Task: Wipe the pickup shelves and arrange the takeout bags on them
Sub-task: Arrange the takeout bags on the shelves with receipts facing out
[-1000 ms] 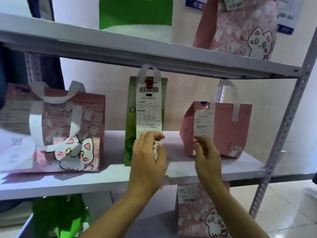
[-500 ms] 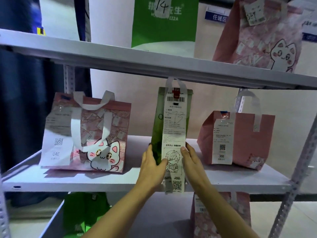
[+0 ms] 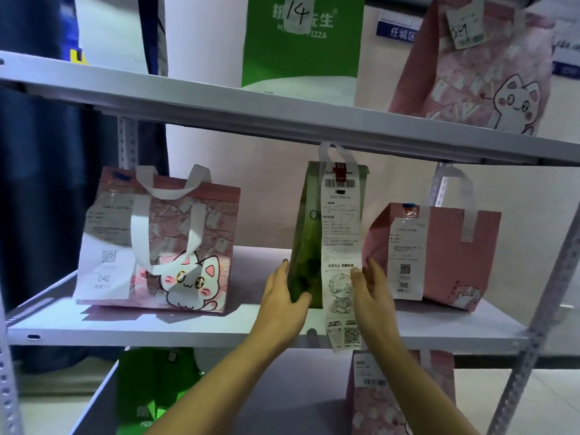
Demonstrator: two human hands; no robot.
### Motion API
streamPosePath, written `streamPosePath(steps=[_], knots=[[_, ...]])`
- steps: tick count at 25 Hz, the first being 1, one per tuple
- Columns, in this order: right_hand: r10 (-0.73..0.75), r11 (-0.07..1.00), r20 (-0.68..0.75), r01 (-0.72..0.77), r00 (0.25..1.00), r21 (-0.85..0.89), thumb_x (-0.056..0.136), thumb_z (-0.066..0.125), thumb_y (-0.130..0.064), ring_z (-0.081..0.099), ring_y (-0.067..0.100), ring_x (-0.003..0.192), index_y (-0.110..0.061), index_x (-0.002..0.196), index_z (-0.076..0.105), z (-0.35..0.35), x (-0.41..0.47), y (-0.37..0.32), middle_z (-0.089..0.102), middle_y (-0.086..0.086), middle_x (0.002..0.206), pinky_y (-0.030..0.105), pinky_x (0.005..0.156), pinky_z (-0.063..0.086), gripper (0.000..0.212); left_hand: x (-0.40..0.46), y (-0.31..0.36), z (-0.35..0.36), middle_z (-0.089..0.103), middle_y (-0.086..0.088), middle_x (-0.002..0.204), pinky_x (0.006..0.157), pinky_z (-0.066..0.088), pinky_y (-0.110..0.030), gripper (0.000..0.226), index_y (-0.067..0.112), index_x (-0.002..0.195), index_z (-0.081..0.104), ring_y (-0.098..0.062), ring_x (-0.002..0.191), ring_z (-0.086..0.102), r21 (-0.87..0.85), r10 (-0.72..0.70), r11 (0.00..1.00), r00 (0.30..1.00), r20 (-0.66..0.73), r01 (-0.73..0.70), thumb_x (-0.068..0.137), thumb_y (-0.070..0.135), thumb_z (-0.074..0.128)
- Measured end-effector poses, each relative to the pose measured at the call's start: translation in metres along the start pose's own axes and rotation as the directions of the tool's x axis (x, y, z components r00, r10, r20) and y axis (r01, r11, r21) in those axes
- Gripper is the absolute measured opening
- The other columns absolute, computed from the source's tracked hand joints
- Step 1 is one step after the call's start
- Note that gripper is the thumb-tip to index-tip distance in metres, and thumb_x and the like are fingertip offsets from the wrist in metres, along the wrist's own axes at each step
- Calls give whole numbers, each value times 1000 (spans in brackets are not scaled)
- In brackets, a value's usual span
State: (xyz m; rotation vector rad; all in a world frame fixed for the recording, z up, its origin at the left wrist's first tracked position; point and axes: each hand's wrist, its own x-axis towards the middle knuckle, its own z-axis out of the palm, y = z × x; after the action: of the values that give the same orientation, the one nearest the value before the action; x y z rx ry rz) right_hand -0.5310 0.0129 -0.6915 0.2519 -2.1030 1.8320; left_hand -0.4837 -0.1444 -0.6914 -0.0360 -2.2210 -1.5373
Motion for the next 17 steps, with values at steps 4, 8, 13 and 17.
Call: streamPosePath(steps=[4, 8, 13, 17], knots=[[-283, 959, -178, 271, 943, -88, 100, 51, -35, 56, 17, 121, -42, 135, 40, 37, -30, -9, 43, -10, 138, 31, 82, 59, 38, -33, -22, -62, 39, 16, 142, 104, 38, -30, 54, 35, 144, 39, -5, 128, 39, 155, 153, 980, 970, -187, -124, 94, 22, 56], [-314, 948, -46, 310, 948, -70, 99, 56, -24, 50, 11, 126, -33, 140, 44, 100, -63, -13, 45, -12, 138, 42, 104, 50, 44, -59, -45, -140, 52, 7, 123, 96, 41, -34, 35, 31, 123, 51, -15, 115, 48, 267, 201, 960, 876, -437, -87, 92, 17, 59], [-126, 989, 229, 140, 965, -45, 100, 58, -23, 53, 7, 123, -35, 147, 39, 161, -94, -7, 53, -6, 141, 31, 105, 47, 53, -63, -74, -216, 26, -2, 151, 104, 34, -44, 62, 23, 146, 30, -29, 134, 35, 126, -9, 982, 706, -708, 139, 90, 20, 57], [-85, 995, 315, 99, 945, -29, 101, 56, -30, 51, 5, 126, -44, 150, 33, 188, -99, -8, 47, -15, 147, 30, 104, 46, 56, -42, -95, -242, 26, -6, 158, 102, 32, -38, 72, 25, 154, 18, -22, 136, 35, 151, -103, 964, 832, -545, 218, 93, 20, 56]])
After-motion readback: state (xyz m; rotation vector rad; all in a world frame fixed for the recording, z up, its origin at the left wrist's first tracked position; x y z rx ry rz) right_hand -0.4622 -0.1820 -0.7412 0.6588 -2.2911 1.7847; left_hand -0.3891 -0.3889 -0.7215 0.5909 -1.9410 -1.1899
